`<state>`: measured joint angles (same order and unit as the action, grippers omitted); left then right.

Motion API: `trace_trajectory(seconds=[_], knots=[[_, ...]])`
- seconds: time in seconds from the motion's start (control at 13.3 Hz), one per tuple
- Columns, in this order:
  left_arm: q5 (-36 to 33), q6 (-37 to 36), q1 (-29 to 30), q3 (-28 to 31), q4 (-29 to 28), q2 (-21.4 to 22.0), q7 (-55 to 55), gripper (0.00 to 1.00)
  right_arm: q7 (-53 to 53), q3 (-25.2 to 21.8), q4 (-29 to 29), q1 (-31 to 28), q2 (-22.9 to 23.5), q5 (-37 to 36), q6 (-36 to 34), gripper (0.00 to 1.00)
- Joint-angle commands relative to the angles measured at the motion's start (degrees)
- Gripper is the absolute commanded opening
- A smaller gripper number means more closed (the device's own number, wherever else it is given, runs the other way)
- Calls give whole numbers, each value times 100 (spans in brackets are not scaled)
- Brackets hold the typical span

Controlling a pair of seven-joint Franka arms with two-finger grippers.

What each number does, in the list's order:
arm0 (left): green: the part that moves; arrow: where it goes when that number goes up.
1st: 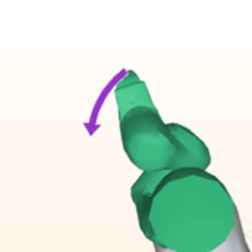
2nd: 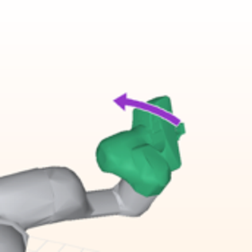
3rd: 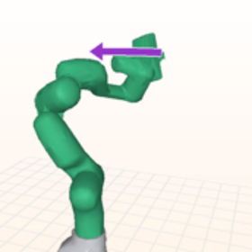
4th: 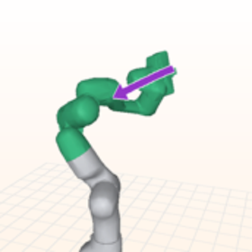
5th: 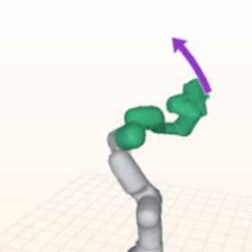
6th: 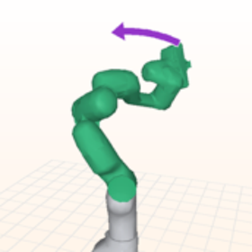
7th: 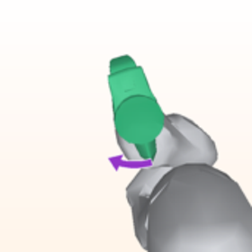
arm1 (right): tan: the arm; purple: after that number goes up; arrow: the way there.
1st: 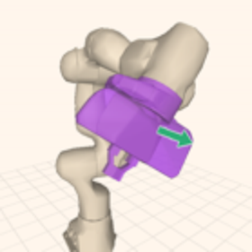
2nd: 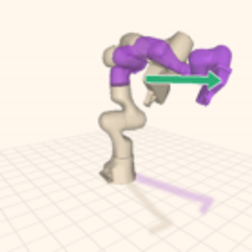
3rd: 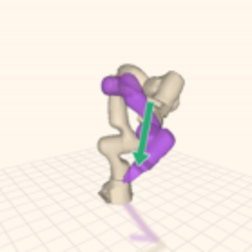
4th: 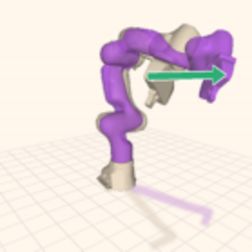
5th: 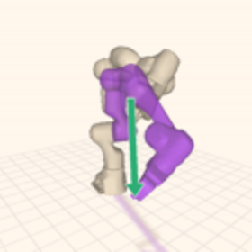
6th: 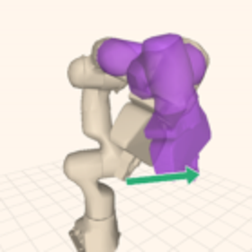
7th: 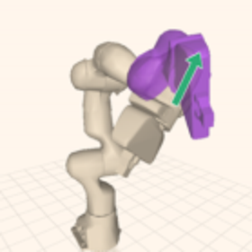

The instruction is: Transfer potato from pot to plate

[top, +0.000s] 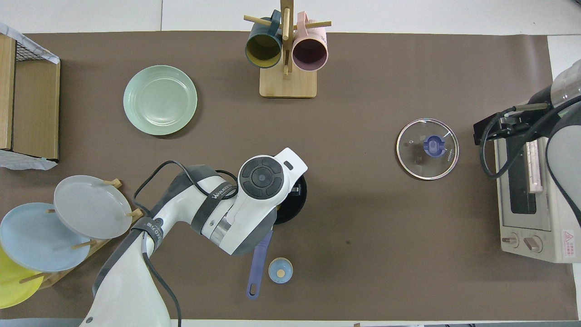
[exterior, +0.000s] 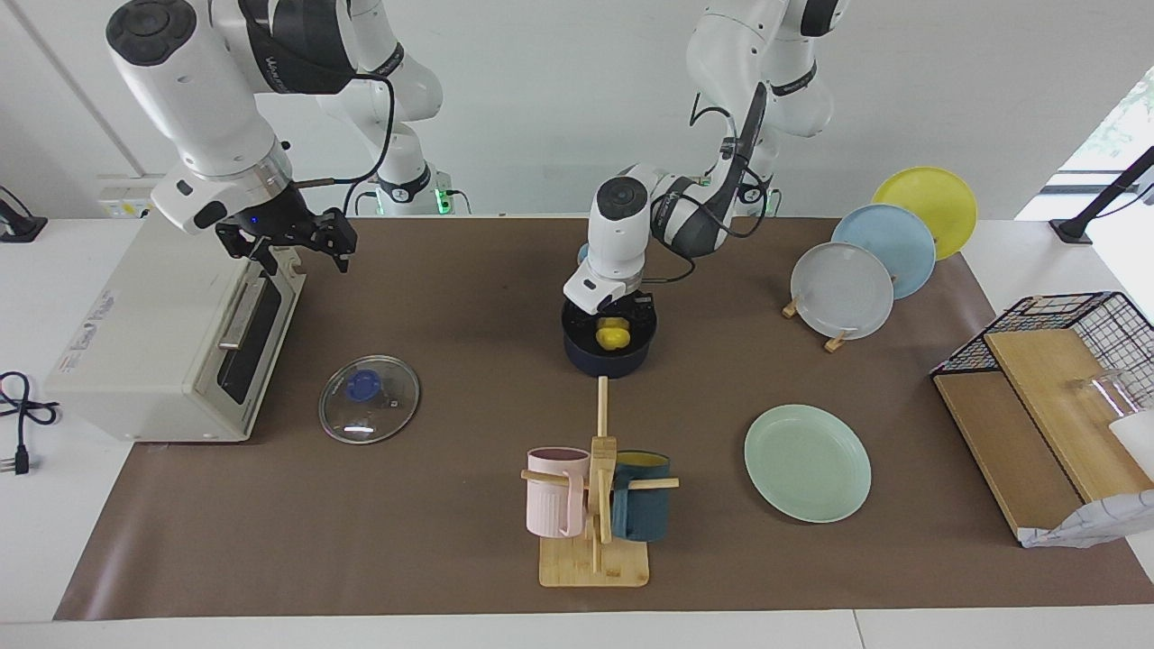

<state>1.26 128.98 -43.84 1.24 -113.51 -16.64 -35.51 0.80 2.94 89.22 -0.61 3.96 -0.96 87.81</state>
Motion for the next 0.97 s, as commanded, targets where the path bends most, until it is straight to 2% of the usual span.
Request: trace_trajectory(seconds=[0.0,0.15,0.45,0.75,0.9], knots=[[-82,189,-124,113,-128,47,-149,92,78,-312,157,211,-124,87,-9,100],[-82,206,-124,113,-128,38,-184,60,52,-321,244,219,-228,78,17,100],[-82,224,-98,113,-102,38,-193,1,52,-312,560,228,-457,60,70,100],[-73,172,-89,113,-49,82,-316,0,43,-312,597,193,-475,60,79,100],[-73,-91,-37,104,47,335,-308,0,43,-294,570,167,-467,60,79,100]])
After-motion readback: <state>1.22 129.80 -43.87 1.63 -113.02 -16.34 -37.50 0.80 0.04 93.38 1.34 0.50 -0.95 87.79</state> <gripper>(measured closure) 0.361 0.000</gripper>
